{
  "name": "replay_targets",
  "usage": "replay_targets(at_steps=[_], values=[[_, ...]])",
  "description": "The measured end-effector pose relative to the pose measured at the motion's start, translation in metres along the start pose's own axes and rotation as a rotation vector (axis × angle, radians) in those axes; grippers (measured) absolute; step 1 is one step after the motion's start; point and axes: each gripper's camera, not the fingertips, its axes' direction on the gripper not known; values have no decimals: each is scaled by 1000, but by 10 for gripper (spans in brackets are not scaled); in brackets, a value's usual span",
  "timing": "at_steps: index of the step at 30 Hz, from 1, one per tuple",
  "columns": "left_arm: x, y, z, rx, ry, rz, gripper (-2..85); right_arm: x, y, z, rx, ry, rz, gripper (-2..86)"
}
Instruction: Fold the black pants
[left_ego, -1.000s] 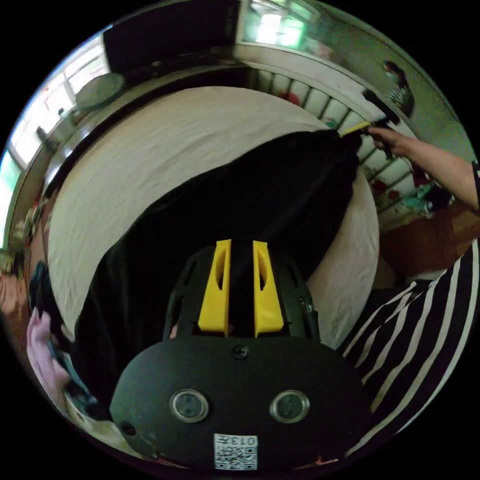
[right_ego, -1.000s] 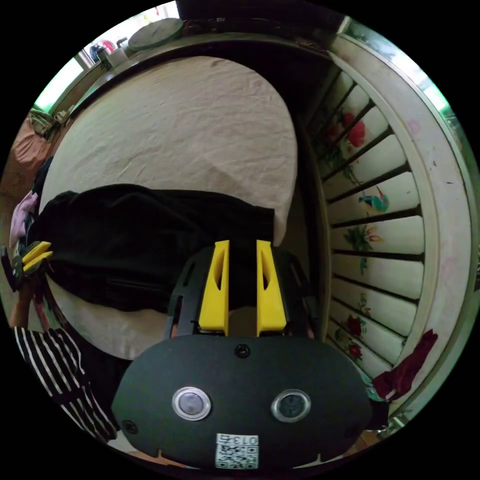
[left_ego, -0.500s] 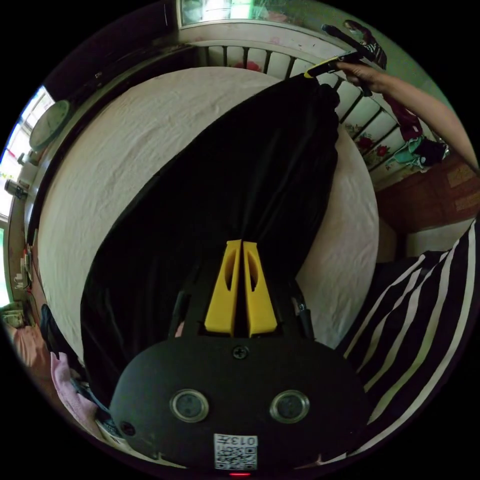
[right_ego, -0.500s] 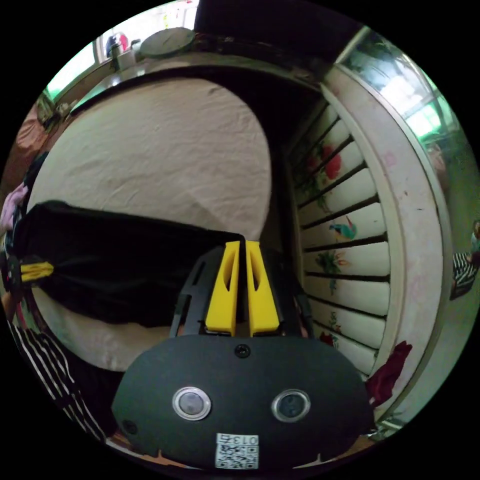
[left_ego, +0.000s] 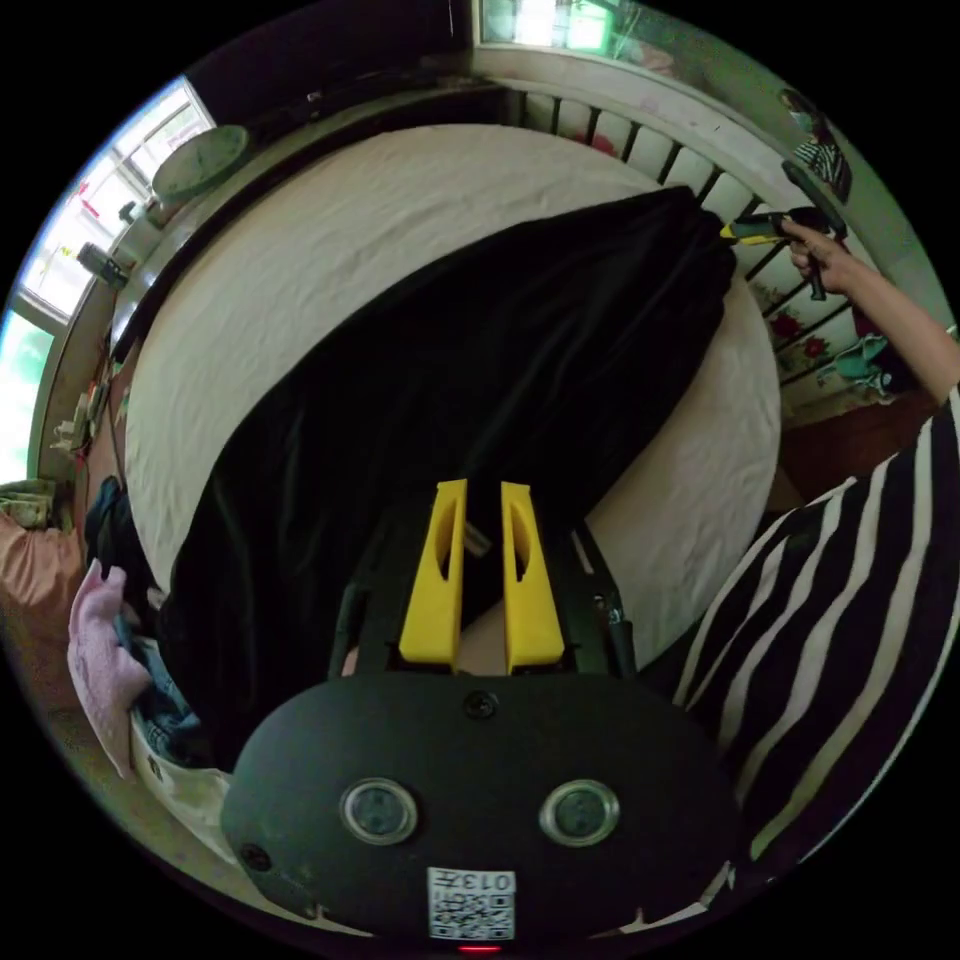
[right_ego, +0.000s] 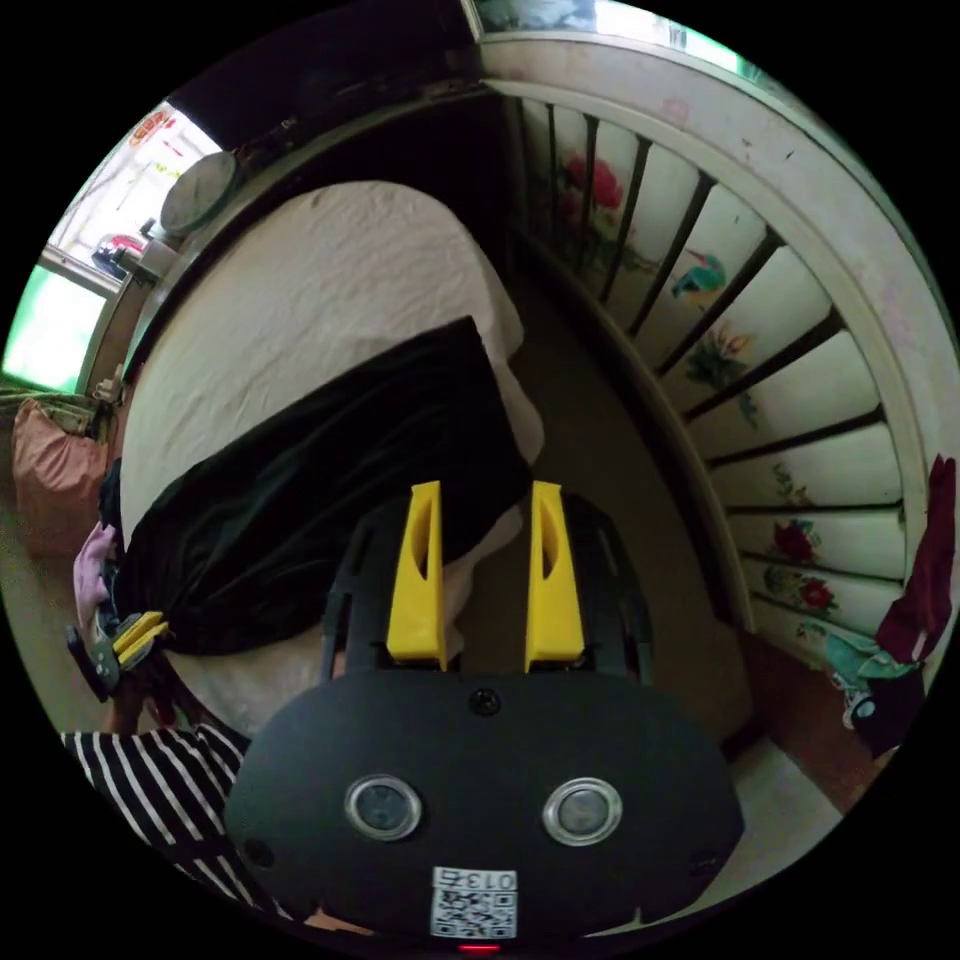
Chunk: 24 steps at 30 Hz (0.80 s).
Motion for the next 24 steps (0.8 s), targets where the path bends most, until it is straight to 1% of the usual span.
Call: replay_targets(at_steps=[1, 4, 6, 10, 11, 13, 15, 17, 18, 19, 20, 21, 24], values=[[0, 3, 7, -33, -10, -6, 26, -7, -1, 6, -18, 2, 2, 73], [0, 10, 19, -82, 28, -29, 5, -24, -4, 3, -39, 20, -20, 52], [2, 17, 18, -74, 48, -47, 1, -35, -3, -2, -29, 81, -53, 50], [3, 38, 11, -53, 55, -103, -1, -56, -5, 6, -59, 86, -73, 73], [-2, 48, 0, -24, 35, -155, 0, -60, -5, 2, -39, 95, -64, 78], [-14, 71, -20, 37, -1, -258, 3, -82, -1, -23, 80, 192, -17, 94], [-28, 97, -38, 85, -79, -359, 5, -110, 2, -38, 175, 215, -44, 93], [-50, 130, -49, 78, -237, -494, 5, -152, 2, -40, 205, 190, -134, 88], [-58, 139, -49, 69, -279, -537, 4, -186, -1, -36, 206, 172, -215, 87], [-73, 154, -49, 50, -329, -624, 4, -225, -3, -32, 209, 131, -296, 86], [-87, 169, -46, 36, -348, -706, 4, -245, -4, -29, 210, 105, -335, 87], [-93, 176, -44, 31, -347, -736, 4, -287, -5, -23, 210, 35, -424, 87], [-116, 197, -16, -114, -354, -802, 3, -403, -3, -4, 171, -157, -683, 85]])
